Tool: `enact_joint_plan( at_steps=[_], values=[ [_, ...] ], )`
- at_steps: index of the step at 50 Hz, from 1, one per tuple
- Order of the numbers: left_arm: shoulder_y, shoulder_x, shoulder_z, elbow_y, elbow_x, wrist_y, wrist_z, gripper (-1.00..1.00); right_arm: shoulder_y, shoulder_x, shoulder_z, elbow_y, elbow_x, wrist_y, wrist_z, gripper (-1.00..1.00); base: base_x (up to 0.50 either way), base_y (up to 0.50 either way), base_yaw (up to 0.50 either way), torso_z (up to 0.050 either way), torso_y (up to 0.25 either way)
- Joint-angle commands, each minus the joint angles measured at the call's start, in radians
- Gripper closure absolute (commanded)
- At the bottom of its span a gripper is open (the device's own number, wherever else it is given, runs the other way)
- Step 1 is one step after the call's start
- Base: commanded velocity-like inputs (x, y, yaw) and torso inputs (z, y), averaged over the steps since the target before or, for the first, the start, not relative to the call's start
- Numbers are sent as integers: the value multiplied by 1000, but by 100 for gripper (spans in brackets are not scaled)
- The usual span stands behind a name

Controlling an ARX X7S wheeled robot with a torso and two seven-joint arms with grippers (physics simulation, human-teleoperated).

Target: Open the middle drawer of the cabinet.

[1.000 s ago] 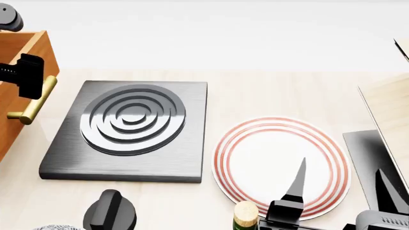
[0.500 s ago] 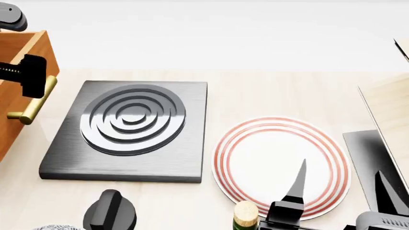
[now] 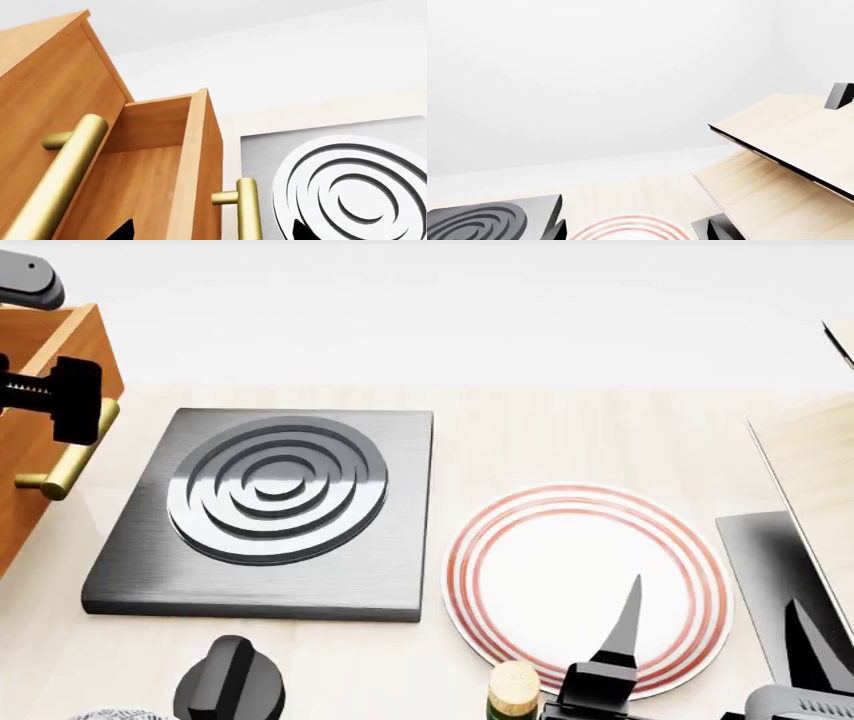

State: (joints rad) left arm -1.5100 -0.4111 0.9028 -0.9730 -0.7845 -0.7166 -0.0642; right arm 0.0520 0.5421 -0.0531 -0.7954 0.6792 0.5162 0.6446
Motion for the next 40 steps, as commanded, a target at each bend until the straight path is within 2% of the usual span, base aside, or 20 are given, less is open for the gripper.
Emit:
enact_joint_plan(
  at_steps=[1,13,40],
  values=[
    [-16,57,18,-153,40,75,55,-100,-3,0,-8,11,2,-3,-1,-100,0,0,0,0,0],
    [-29,126,34,-311,76,149,124,-100,-8,2,-6,14,2,-9,0,-100,0,0,0,0,0],
    [-6,136,-56,-333,170,155,128,-100,-17,6,-10,13,2,-16,5,-100,0,0,0,0,0]
  ],
)
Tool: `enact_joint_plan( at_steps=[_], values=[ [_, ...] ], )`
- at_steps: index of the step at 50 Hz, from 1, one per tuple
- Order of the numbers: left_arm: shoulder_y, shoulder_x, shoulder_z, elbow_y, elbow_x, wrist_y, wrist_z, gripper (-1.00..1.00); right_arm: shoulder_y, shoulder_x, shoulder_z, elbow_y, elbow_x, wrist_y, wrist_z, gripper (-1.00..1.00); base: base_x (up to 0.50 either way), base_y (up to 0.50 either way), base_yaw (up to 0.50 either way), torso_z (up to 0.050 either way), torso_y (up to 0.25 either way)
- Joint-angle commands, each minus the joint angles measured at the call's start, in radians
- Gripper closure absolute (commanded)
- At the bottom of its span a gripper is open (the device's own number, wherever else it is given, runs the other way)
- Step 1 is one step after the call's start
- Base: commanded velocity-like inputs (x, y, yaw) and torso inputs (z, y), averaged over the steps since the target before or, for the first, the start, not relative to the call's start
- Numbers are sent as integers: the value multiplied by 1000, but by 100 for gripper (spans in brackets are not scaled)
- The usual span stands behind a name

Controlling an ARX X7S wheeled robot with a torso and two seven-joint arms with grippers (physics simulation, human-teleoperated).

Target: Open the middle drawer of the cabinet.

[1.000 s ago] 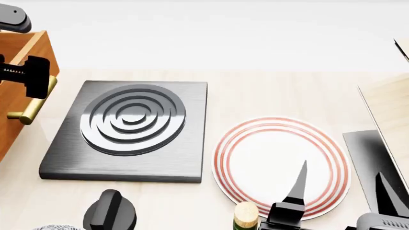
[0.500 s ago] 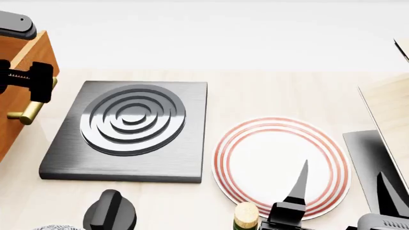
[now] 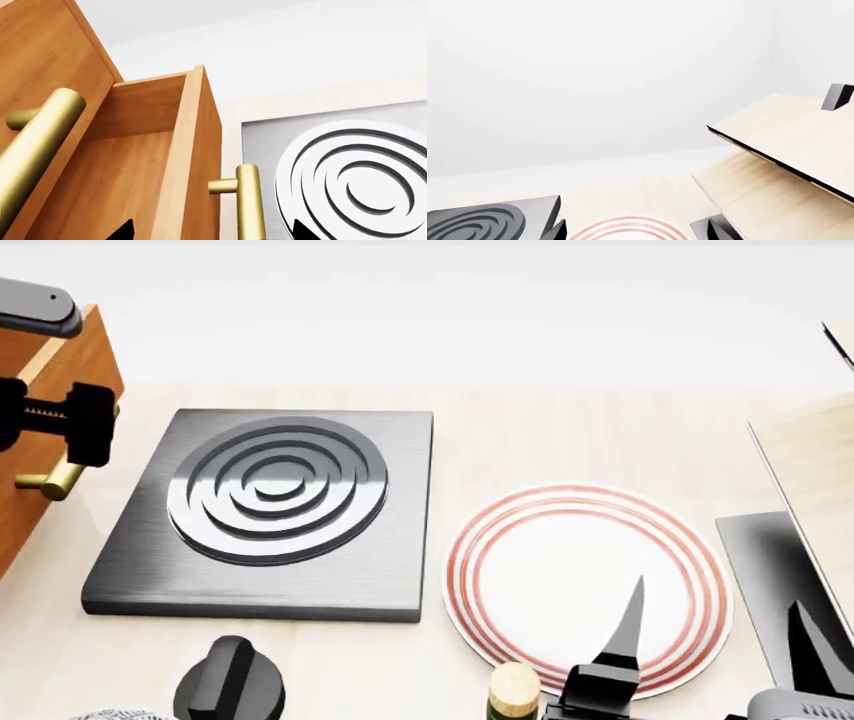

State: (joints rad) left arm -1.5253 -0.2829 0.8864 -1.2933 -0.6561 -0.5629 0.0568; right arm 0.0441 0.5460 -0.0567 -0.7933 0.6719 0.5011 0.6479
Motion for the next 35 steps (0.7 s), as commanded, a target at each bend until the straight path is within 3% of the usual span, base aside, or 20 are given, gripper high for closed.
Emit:
enact_joint_plan(
  at_steps=[1,35],
  values=[
    [11,9,-44,-13,48,2,8,-100,-10,2,-7,11,9,-2,1,-100,0,0,0,0,0],
    [38,27,-276,-14,289,-7,29,-100,-13,5,-12,21,11,-13,0,-100,0,0,0,0,0]
  ],
)
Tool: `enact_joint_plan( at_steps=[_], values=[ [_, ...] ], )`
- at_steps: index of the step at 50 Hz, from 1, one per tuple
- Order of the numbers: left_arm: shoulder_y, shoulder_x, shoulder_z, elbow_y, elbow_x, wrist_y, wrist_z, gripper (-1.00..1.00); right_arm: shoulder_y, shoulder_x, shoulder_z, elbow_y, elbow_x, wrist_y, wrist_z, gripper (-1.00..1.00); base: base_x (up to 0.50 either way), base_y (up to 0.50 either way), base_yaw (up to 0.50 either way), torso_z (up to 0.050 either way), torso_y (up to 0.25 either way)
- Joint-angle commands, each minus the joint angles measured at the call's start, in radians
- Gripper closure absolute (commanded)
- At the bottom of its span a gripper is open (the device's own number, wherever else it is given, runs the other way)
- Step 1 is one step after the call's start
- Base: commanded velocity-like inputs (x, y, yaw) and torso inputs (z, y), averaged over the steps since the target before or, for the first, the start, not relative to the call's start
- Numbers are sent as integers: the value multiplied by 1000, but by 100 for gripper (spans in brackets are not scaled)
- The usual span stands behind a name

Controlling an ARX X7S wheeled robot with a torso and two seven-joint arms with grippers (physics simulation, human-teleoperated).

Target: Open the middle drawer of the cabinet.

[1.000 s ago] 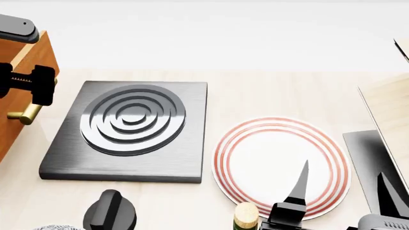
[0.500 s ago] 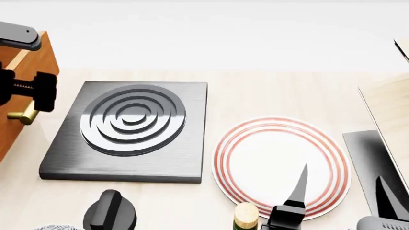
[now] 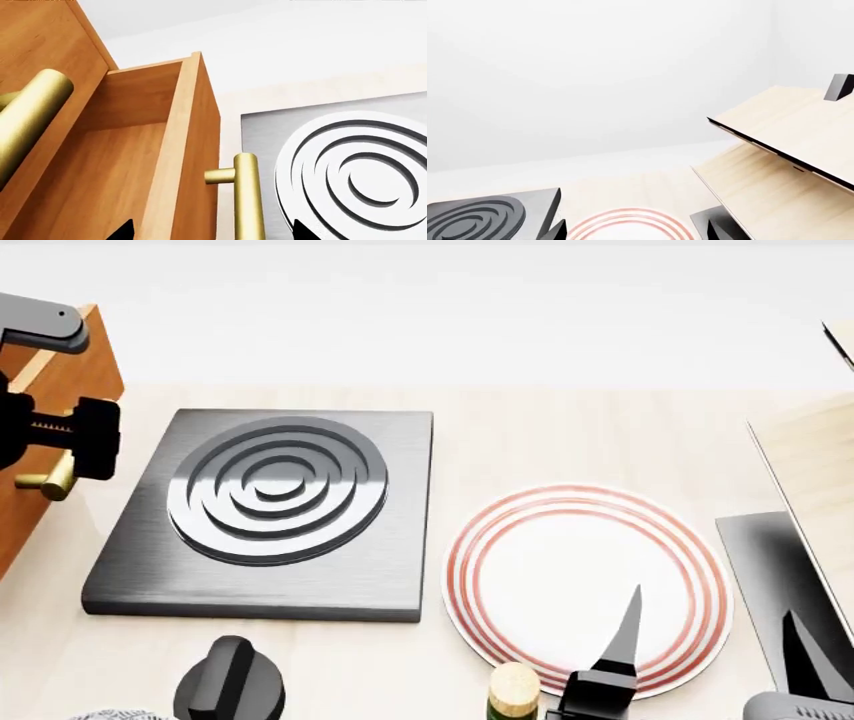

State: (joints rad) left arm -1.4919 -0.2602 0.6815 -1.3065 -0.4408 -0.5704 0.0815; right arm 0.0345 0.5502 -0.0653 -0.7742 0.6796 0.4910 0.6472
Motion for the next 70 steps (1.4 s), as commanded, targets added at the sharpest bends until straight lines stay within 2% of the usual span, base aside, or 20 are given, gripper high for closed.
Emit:
enact_joint_plan(
  at_steps=[1,35,65,70],
  values=[
    [5,5,-77,0,81,1,2,-100,-3,1,-3,2,3,-3,1,-100,0,0,0,0,0],
    [50,22,-343,-2,356,2,19,-100,4,2,-21,7,-1,-1,9,-100,0,0,0,0,0],
    [101,47,-399,-2,431,4,38,-100,-1,7,-19,8,3,-10,11,-100,0,0,0,0,0],
    [107,67,-391,-1,432,5,77,-100,-11,7,-19,14,-1,-21,6,-100,0,0,0,0,0]
  ],
)
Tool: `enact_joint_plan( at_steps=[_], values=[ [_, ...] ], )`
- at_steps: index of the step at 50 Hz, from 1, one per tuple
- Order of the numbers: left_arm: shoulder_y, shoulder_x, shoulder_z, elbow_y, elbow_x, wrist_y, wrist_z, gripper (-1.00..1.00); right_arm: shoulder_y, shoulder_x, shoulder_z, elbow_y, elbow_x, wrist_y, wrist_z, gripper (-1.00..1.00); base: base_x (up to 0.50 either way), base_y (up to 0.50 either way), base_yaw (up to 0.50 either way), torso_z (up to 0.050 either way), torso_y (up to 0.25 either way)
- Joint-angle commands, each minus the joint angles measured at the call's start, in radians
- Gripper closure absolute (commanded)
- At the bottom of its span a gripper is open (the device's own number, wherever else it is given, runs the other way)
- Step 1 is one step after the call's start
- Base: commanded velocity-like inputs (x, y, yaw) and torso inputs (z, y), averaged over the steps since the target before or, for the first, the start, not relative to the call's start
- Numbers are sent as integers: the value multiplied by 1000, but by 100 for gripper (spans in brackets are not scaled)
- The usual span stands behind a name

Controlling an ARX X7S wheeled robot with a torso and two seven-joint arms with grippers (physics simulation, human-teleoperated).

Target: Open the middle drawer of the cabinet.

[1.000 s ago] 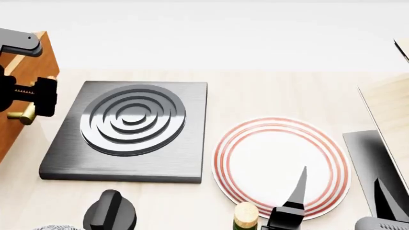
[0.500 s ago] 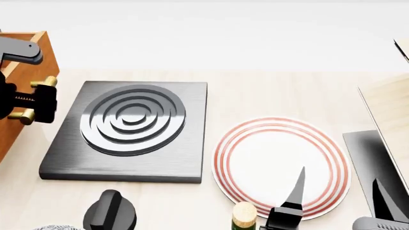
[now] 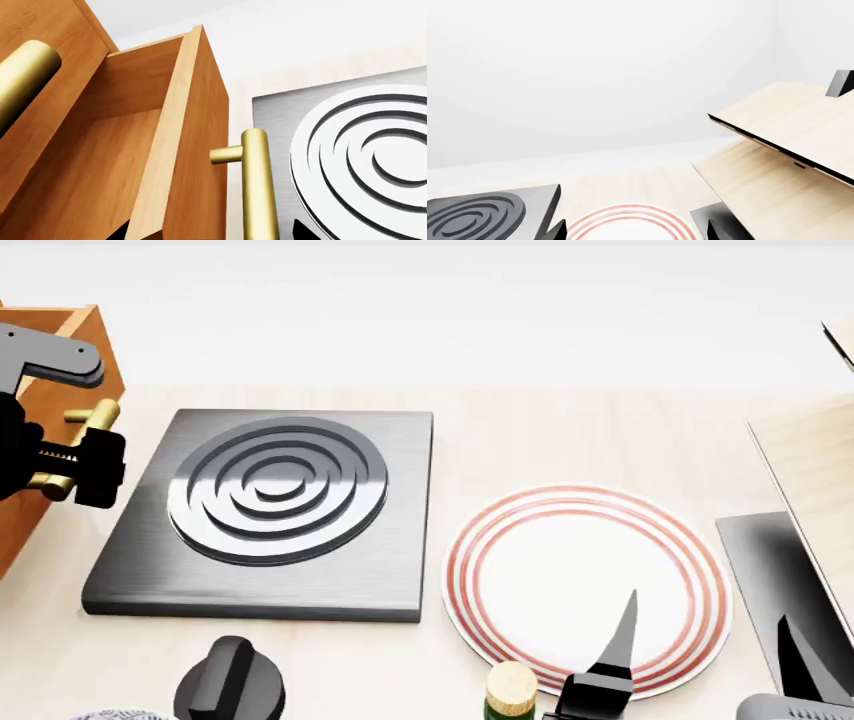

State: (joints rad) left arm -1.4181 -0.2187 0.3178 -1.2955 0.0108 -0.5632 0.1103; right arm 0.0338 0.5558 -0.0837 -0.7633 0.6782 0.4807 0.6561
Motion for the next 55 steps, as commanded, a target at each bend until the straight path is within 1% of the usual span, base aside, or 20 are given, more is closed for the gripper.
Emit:
enact_joint_plan(
  at_steps=[1,6,11,16,21,34,39,48,55],
  values=[
    [30,31,-25,-12,-19,0,55,-100,-10,1,1,2,2,-10,-2,-100,0,0,0,0,0],
    [23,51,-19,1,-22,-3,90,-100,-12,2,1,0,0,-13,-1,-100,0,0,0,0,0],
    [93,41,-27,210,-37,-132,108,-100,-18,5,5,-5,2,-16,1,-100,0,0,0,0,0],
    [147,37,-34,370,-55,-231,121,-100,-20,8,7,-11,4,-16,4,-100,0,0,-1,0,0],
    [175,38,-36,464,-67,-287,129,-100,-24,11,10,-18,6,-14,8,-100,0,0,0,0,0],
    [212,49,-45,589,-93,-368,132,-100,-34,16,13,-25,7,-17,13,-100,-10,0,4,0,3],
    [221,70,-50,618,-104,-388,124,-100,-31,19,15,-27,11,-13,17,-100,-10,0,4,0,4],
    [254,109,-72,745,-137,-477,103,-100,-24,24,17,-30,19,-8,20,-100,-11,0,3,0,7],
    [265,135,-81,776,-156,-496,91,-100,-23,27,19,-32,23,-7,23,-100,-8,0,3,0,3]
  ],
)
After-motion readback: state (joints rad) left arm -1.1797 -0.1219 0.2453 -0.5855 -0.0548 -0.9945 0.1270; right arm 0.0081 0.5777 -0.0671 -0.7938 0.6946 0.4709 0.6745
